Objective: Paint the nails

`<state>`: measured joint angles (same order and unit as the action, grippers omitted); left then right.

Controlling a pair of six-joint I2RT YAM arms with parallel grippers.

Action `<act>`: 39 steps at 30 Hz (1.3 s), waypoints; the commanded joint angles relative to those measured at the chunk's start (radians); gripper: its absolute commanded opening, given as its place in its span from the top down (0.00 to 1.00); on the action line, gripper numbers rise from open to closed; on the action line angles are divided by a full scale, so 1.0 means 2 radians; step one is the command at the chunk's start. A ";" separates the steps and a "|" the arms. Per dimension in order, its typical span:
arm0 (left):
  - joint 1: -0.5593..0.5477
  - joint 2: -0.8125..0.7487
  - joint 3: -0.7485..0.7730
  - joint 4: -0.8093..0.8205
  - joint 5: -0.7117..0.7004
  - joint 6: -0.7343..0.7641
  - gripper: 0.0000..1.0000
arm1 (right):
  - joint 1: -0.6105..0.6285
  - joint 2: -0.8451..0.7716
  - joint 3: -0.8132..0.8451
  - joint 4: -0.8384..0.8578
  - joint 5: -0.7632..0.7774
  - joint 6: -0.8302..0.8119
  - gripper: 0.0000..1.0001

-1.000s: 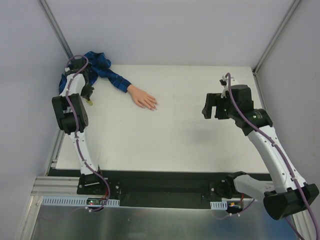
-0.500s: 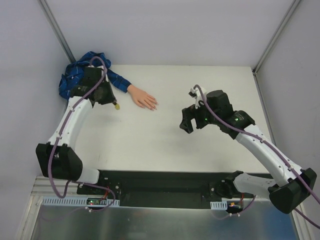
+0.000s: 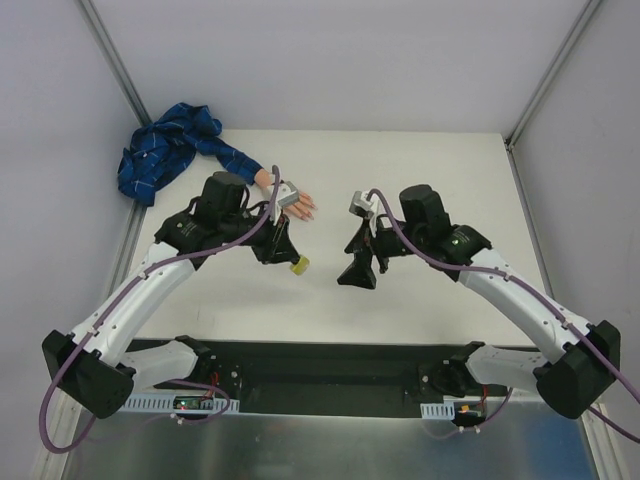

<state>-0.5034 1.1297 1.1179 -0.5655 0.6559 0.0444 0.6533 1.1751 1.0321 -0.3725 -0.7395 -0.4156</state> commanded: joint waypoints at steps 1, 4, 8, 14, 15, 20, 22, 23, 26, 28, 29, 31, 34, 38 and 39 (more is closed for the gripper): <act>-0.014 -0.010 0.017 0.024 0.157 0.063 1.00 | 0.017 0.016 0.006 0.086 -0.089 -0.034 0.07; -0.027 -0.008 0.030 0.024 0.186 0.064 1.00 | 0.025 0.025 0.012 0.114 -0.113 -0.025 0.09; -0.041 -0.008 0.042 0.024 0.196 0.064 1.00 | 0.037 0.039 0.020 0.116 -0.152 -0.016 0.14; -0.056 -0.010 0.049 0.024 0.187 0.062 1.00 | 0.061 0.044 0.015 0.119 -0.155 -0.014 0.18; -0.057 -0.010 0.050 0.024 0.185 0.062 1.00 | 0.064 0.048 0.015 0.120 -0.156 -0.011 0.20; -0.064 -0.009 0.053 0.024 0.174 0.062 1.00 | 0.078 0.050 0.010 0.144 -0.146 0.009 0.28; -0.064 -0.010 0.056 0.024 0.169 0.062 1.00 | 0.079 0.049 0.006 0.151 -0.137 0.014 0.34; -0.065 -0.010 0.056 0.024 0.168 0.063 1.00 | 0.079 0.048 0.002 0.156 -0.133 0.018 0.35; -0.066 -0.014 0.056 0.024 0.163 0.064 1.00 | 0.080 0.044 -0.007 0.182 -0.131 0.038 0.39; -0.066 -0.016 0.055 0.024 0.161 0.065 1.00 | 0.081 0.047 -0.007 0.184 -0.134 0.044 0.42; -0.066 -0.017 0.055 0.024 0.162 0.065 1.00 | 0.080 0.047 -0.006 0.184 -0.133 0.046 0.44; -0.066 -0.020 0.054 0.024 0.161 0.064 1.00 | 0.080 0.047 -0.008 0.184 -0.133 0.046 0.47; -0.066 -0.023 0.053 0.025 0.155 0.065 1.00 | 0.081 0.046 -0.008 0.183 -0.134 0.048 0.52; -0.066 -0.026 0.054 0.027 0.153 0.066 1.00 | 0.083 0.046 -0.011 0.184 -0.133 0.048 0.52; -0.066 -0.028 0.054 0.027 0.152 0.065 1.00 | 0.082 0.047 -0.011 0.183 -0.133 0.048 0.52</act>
<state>-0.6231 1.1095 1.1908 -0.5415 0.9573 0.1490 0.8101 1.2770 1.0168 -0.0555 -0.9836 -0.3199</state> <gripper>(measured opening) 0.129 0.483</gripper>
